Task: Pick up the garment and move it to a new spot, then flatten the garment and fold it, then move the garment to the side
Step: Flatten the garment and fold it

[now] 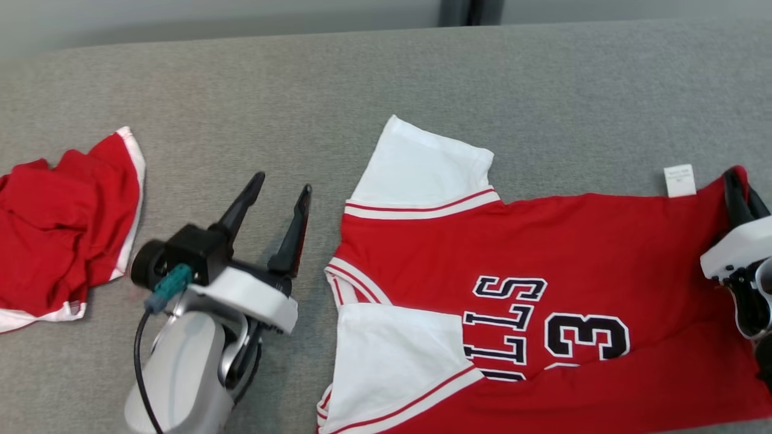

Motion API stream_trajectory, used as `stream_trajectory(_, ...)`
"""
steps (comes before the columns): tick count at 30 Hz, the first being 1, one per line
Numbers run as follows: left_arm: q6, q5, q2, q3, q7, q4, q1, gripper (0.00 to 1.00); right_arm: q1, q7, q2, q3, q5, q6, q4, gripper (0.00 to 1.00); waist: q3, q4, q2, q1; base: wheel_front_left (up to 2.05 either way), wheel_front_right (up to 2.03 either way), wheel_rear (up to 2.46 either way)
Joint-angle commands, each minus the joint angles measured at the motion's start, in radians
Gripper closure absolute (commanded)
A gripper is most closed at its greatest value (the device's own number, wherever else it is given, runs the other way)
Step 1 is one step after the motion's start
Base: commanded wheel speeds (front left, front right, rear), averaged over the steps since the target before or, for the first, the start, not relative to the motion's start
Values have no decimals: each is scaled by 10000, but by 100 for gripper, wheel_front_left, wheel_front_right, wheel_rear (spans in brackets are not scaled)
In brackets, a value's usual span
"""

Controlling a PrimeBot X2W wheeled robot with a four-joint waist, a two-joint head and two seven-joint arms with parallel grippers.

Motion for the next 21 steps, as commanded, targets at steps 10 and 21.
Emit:
stream_trajectory(10, -13, -282, 412, -1396, 530, 2676, -3193, 0, 323, -77, 563, -366, -718, 1, -2026, 100, 1042, -1141, -1, 0, 0, 0, 0)
stream_trajectory(21, -13, -712, 427, -2829, 1196, 5428, -6010, 0, -27, -80, 1177, -244, -1137, 1, -2485, 100, 1745, -1832, -1, 0, 0, 0, 0)
